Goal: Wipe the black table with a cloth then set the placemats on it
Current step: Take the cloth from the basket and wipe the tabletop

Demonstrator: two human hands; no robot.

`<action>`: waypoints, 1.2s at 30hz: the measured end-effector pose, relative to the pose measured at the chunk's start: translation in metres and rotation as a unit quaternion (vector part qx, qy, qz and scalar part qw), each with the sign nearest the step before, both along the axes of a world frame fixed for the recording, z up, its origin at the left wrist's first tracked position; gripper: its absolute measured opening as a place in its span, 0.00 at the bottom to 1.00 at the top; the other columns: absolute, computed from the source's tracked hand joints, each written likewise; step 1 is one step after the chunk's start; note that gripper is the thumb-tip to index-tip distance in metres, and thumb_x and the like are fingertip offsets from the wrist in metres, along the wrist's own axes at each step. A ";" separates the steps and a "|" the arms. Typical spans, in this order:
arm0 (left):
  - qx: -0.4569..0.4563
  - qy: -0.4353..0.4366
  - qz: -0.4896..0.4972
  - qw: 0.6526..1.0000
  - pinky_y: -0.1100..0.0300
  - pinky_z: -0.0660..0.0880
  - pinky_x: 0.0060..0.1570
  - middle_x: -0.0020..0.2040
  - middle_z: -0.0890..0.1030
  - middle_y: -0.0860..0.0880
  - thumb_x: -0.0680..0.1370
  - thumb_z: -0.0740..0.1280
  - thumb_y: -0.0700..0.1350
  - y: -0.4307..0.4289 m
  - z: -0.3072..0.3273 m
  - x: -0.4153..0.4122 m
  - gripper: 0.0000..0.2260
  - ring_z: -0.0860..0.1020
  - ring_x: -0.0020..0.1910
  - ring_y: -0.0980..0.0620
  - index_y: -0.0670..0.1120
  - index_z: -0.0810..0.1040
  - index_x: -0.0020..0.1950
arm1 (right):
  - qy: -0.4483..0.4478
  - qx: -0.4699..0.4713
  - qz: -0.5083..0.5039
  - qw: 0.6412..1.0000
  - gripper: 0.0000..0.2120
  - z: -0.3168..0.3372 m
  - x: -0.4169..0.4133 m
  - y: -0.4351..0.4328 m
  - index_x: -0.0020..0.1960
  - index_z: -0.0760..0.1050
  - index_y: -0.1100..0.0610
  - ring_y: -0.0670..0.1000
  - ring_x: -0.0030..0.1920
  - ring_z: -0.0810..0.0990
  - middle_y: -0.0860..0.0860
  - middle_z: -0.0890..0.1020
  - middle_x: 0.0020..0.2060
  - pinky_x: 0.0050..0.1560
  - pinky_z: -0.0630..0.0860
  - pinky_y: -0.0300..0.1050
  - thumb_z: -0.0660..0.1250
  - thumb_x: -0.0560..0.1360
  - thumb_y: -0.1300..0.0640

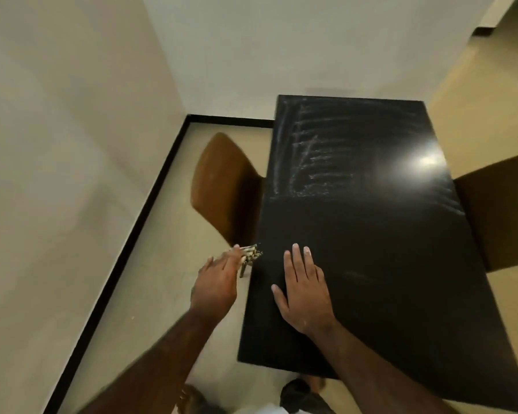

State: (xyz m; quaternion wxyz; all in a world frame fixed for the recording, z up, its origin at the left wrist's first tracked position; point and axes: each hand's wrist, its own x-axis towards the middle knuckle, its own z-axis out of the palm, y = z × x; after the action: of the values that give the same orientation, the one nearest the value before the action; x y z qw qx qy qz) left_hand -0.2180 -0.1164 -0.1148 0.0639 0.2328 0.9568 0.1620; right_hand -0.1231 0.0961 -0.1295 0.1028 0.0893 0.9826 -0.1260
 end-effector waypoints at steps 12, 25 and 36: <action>0.015 0.073 0.106 0.992 0.38 0.62 0.84 0.83 0.72 0.46 0.86 0.63 0.37 -0.278 0.018 -0.057 0.23 0.70 0.83 0.46 0.50 0.66 0.80 | 0.037 0.066 0.094 0.993 0.45 0.046 -0.122 -0.273 0.90 0.42 0.56 0.62 0.89 0.41 0.57 0.40 0.90 0.85 0.59 0.67 0.50 0.85 0.30; -0.026 0.087 0.081 0.993 0.41 0.58 0.86 0.86 0.66 0.43 0.85 0.63 0.36 -0.383 0.026 -0.196 0.28 0.62 0.87 0.43 0.45 0.66 0.85 | 0.078 0.088 0.102 0.988 0.44 0.049 -0.273 -0.374 0.90 0.45 0.58 0.62 0.89 0.44 0.59 0.43 0.90 0.83 0.59 0.67 0.47 0.85 0.31; -0.053 0.121 0.037 0.991 0.43 0.59 0.84 0.85 0.68 0.42 0.81 0.45 0.40 -0.316 0.042 -0.417 0.32 0.66 0.85 0.42 0.44 0.67 0.85 | 0.093 0.058 0.058 0.992 0.44 0.043 -0.475 -0.314 0.90 0.48 0.58 0.64 0.89 0.46 0.59 0.45 0.90 0.83 0.61 0.68 0.50 0.84 0.32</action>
State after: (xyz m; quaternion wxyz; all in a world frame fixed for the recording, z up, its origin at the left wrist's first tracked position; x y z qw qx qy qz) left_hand -0.6350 -0.4323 -0.0730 -0.0466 0.2117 0.9726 0.0842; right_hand -0.5985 -0.2177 -0.0865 0.0129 0.0255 0.9971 -0.0704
